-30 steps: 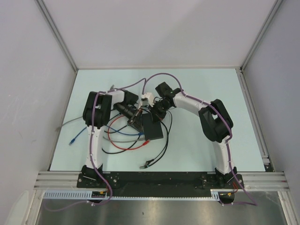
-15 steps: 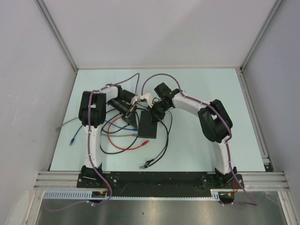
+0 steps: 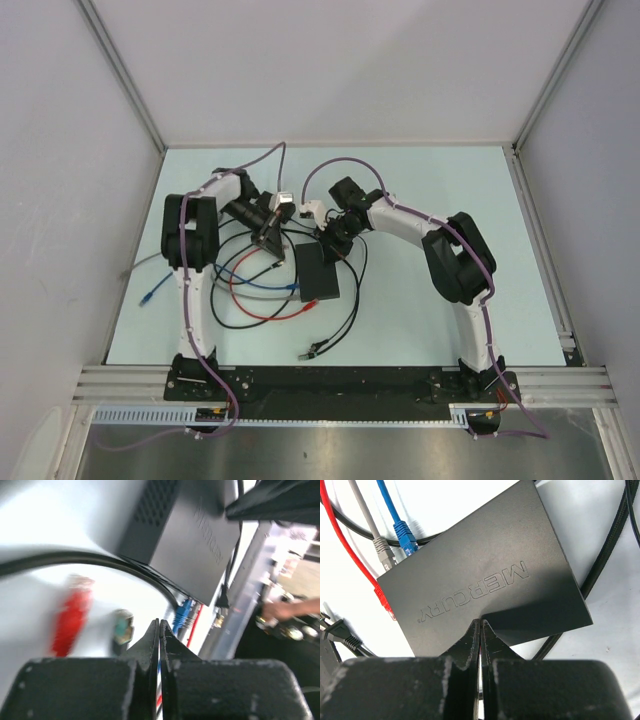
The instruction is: Pull the plug from the switch port
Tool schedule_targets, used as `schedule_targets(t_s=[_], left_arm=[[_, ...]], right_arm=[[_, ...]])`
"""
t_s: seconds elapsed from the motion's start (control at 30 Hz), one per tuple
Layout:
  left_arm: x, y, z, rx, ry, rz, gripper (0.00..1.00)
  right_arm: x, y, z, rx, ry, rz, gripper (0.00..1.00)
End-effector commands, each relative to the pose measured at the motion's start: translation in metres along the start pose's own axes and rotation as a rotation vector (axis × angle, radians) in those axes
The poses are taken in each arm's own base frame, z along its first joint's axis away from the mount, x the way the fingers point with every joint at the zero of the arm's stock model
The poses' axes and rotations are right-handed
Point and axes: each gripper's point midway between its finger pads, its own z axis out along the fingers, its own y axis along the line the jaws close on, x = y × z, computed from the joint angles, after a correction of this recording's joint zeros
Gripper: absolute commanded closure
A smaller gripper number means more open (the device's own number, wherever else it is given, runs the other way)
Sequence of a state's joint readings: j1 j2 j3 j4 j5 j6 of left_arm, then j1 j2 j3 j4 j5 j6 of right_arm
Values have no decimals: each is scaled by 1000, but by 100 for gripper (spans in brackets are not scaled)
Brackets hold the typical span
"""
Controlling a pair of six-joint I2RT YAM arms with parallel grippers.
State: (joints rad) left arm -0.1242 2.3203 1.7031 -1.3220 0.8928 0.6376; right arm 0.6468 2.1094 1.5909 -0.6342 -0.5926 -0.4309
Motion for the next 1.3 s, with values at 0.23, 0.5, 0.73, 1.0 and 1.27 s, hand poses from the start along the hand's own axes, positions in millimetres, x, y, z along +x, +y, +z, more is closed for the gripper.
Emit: schedule_targets(t_s=[0.23, 0.5, 0.73, 1.0, 1.27], left_arm=[[2, -33, 3, 120, -92, 89, 62], [18, -30, 26, 146, -73, 61, 55], [23, -31, 43, 177, -43, 33, 61], [27, -30, 63, 175, 7, 4, 64], [37, -32, 76, 171, 64, 18, 89]], right_arm=[[60, -22, 16, 86, 190, 41, 100], [60, -18, 18, 77, 194, 39, 100], [61, -15, 20, 71, 197, 39, 100], [62, -16, 21, 67, 199, 43, 100], [62, -16, 21, 68, 199, 41, 100]])
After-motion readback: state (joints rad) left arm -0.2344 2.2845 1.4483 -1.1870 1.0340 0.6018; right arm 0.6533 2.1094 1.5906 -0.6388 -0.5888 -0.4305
